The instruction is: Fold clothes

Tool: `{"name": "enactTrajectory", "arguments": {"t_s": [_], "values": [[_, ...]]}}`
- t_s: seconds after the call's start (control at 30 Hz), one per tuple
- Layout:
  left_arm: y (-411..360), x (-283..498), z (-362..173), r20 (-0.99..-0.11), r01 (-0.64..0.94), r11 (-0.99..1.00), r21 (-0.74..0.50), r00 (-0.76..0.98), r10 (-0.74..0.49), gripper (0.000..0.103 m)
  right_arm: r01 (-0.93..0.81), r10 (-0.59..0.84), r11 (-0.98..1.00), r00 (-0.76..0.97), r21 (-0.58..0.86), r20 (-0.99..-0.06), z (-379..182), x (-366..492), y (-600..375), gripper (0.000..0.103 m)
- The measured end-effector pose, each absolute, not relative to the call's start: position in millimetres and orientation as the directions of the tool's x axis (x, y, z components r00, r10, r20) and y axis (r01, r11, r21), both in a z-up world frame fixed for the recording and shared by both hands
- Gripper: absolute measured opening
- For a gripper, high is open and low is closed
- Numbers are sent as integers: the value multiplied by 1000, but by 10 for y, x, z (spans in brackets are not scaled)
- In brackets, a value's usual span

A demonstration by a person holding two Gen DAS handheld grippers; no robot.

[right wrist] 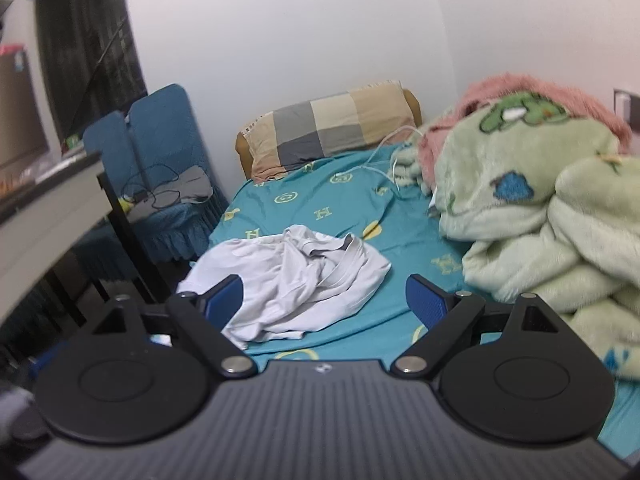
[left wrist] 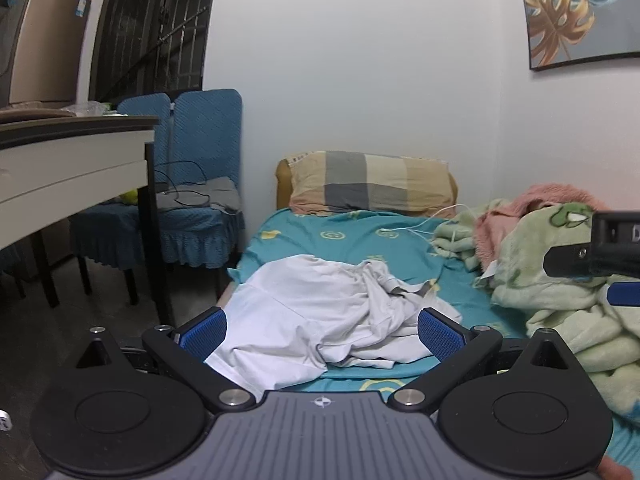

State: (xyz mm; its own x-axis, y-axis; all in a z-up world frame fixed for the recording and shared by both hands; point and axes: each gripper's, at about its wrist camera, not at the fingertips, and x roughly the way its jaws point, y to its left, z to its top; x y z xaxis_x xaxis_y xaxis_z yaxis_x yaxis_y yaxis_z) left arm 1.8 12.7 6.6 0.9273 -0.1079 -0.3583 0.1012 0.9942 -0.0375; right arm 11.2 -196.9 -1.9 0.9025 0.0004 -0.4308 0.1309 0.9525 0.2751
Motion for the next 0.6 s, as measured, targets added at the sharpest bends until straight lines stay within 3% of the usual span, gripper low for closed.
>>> {"name": "enactTrajectory", "arguments": {"t_s": [0.2,0.37,0.6], "values": [[38,12,-39,-365,182,983,11,916,-165,98,130,-24,965,909,228,-417,-17,136,-1927,90],[-108,143,-269,-401,209,975,78,902,-161,94,168,-17,936,900,309,-436,76,465,-2132,90],[-666,816,-644,-461,303,916,261,873,-157,86,199,-45,916,914,348,-403,-78,861,-2561,90]]}}
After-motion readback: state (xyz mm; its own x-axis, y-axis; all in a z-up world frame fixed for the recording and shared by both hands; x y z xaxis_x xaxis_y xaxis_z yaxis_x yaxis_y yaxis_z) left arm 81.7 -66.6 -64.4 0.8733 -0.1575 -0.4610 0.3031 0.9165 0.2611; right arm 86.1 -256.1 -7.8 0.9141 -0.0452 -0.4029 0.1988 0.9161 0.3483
